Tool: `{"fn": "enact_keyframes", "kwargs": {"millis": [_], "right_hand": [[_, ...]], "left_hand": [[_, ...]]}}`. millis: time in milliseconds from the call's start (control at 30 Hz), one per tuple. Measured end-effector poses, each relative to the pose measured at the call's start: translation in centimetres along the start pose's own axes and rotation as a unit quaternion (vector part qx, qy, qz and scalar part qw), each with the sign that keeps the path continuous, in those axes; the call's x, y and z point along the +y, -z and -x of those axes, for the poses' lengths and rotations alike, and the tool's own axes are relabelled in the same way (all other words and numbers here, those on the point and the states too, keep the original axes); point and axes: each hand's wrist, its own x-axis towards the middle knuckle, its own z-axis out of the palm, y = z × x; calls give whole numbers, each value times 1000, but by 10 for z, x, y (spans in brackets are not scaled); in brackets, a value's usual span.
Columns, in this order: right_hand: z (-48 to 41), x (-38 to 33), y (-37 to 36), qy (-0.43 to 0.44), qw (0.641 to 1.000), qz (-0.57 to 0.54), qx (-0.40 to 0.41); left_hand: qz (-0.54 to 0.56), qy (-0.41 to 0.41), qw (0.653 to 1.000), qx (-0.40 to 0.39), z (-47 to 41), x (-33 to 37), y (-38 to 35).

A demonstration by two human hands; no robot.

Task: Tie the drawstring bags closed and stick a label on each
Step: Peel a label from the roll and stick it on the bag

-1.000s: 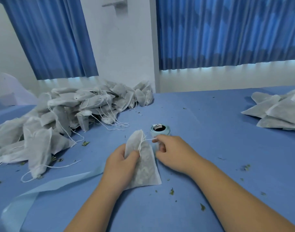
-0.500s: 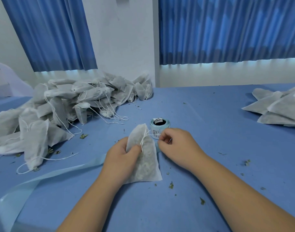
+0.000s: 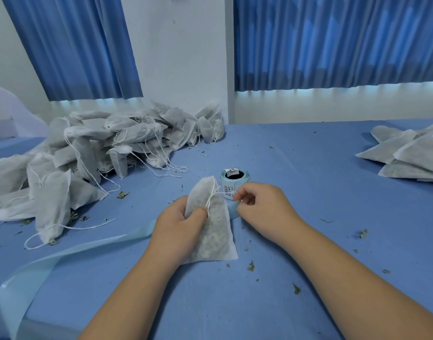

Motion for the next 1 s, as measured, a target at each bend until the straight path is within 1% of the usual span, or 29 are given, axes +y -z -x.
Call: {"fn": "enact_keyframes", "kwargs": {"millis": [67, 167, 467, 767, 833, 900, 1000], "right_hand": [[0, 0, 2, -15, 1000, -9, 2], [0, 0, 8, -41, 999, 9, -10], [-1, 1, 20, -144, 989, 30, -25], [-2, 4, 35, -154, 984, 48, -70], [-2, 7, 42, -156, 985, 28, -71], [-1, 11, 49, -154, 985, -15, -78], [2, 17, 63, -131, 980, -85, -122]], "left_hand": [[2, 10, 1000, 3, 0, 0, 1], [9, 22, 1000, 10, 0, -2, 2], [7, 26, 1000, 16, -1, -3, 0], [2, 27, 999, 19, -1, -3, 0], [2, 26, 1000, 16, -1, -3, 0], [7, 21, 1000, 9, 0, -2, 0], [29, -8, 999, -11, 6, 2, 3]]}}
